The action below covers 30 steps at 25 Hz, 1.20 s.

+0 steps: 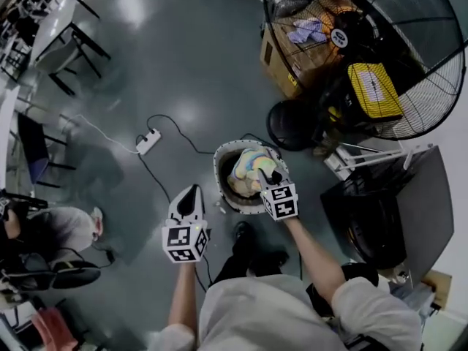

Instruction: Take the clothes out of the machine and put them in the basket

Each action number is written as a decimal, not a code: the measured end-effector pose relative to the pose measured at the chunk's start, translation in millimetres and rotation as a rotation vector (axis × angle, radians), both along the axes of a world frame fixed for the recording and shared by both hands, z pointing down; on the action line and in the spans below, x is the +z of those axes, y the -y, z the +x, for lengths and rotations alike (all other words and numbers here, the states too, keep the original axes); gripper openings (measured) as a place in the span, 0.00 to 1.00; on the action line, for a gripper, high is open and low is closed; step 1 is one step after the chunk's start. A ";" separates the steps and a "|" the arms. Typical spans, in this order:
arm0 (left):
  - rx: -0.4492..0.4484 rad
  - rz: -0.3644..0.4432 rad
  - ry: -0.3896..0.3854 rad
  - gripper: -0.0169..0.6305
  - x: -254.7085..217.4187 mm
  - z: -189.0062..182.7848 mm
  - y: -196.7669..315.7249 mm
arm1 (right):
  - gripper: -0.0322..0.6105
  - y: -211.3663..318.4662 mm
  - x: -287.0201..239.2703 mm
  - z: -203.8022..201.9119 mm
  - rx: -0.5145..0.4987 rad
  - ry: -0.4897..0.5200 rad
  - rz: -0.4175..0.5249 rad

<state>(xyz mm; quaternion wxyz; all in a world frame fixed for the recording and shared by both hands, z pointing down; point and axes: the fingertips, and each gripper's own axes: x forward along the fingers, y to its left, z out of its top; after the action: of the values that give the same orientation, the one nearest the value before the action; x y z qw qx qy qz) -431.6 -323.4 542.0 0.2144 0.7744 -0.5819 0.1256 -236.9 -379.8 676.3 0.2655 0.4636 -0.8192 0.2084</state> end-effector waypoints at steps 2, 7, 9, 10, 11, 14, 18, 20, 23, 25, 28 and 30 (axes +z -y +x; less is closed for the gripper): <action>0.007 -0.012 0.000 0.05 6.7 0.8 3.9 | 0.17 4.3 28.0 -3.6 -0.015 -0.032 -0.065; 0.031 -0.031 0.002 0.05 17.6 4.9 9.4 | 0.33 3.1 89.2 -7.6 -0.061 -0.124 -0.231; 0.034 -0.031 0.003 0.05 17.2 5.5 10.1 | 0.53 2.0 95.6 -6.7 -0.060 -0.140 -0.231; 0.036 -0.032 0.003 0.05 17.3 6.4 10.3 | 0.55 1.2 94.4 -5.4 -0.056 -0.137 -0.222; 0.038 -0.032 0.002 0.05 17.5 7.7 10.8 | 0.55 -0.3 91.6 -4.6 -0.055 -0.128 -0.213; 0.054 -0.030 -0.002 0.05 18.1 15.8 12.9 | 0.53 -5.6 76.2 0.0 -0.037 -0.089 -0.179; 0.097 -0.023 -0.012 0.05 15.6 41.1 10.3 | 0.36 -17.5 39.9 17.1 0.032 -0.040 -0.087; 0.126 -0.019 -0.017 0.05 11.8 59.3 8.4 | 0.25 -24.3 17.1 30.3 0.070 -0.017 -0.044; 0.178 -0.007 -0.024 0.05 3.4 88.6 4.4 | 0.14 -38.5 -17.5 54.2 0.131 0.013 0.021; 0.216 0.005 -0.027 0.05 -2.8 109.2 -1.1 | 0.11 -52.6 -38.5 72.0 0.163 0.037 0.069; 0.271 0.025 -0.030 0.05 -14.1 141.9 -9.0 | 0.09 -75.7 -75.5 104.2 0.204 0.062 0.138; 0.302 0.037 -0.035 0.05 -23.4 163.7 -15.4 | 0.09 -92.9 -102.2 130.0 0.245 0.071 0.184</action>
<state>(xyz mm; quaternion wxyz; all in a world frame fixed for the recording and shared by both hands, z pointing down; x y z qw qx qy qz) -267.8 -308.0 518.5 0.1887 0.8589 -0.4573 0.1323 -106.9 -286.9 574.1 0.1654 0.5748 -0.7811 0.1794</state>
